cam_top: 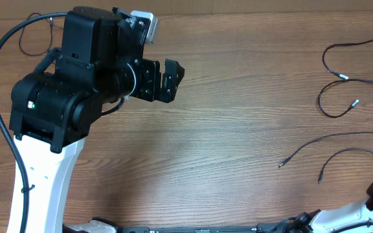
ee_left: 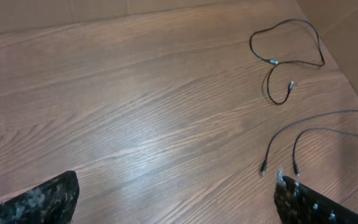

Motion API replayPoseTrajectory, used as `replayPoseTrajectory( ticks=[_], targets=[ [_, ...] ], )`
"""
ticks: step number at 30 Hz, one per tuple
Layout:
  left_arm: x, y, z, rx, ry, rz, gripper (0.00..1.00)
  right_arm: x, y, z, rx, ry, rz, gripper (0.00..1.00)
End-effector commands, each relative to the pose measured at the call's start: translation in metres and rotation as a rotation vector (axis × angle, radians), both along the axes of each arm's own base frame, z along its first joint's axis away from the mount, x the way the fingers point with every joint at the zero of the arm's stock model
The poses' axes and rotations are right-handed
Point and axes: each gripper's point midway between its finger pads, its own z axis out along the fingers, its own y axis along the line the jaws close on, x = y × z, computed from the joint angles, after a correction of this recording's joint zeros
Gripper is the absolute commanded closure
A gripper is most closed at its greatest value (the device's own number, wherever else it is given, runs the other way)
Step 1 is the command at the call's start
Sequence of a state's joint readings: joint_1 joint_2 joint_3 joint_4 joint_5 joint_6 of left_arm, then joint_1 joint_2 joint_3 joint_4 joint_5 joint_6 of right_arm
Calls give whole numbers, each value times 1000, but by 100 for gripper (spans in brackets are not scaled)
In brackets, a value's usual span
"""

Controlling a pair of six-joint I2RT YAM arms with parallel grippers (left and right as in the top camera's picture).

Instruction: Untangle cables

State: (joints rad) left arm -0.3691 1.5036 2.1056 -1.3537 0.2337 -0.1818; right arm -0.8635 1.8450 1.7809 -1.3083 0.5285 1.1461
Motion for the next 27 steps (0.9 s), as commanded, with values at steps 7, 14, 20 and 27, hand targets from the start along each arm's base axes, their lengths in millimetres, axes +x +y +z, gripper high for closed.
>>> replayPoseTrajectory(
  ticks=[7, 14, 20, 27],
  targets=[
    [-1, 1, 0, 4, 5, 8, 0, -20, -56, 6, -226, 73, -135, 96],
    [-1, 1, 0, 5, 6, 8, 0, -15, -105, -8, -272, 148, -1, 96],
    [-1, 1, -1, 5, 7, 8, 0, -1, -121, -20, -261, 130, 94, 96],
    [-1, 1, -1, 5, 8, 8, 0, 3, -119, -35, -214, 123, 115, 62]
  ],
)
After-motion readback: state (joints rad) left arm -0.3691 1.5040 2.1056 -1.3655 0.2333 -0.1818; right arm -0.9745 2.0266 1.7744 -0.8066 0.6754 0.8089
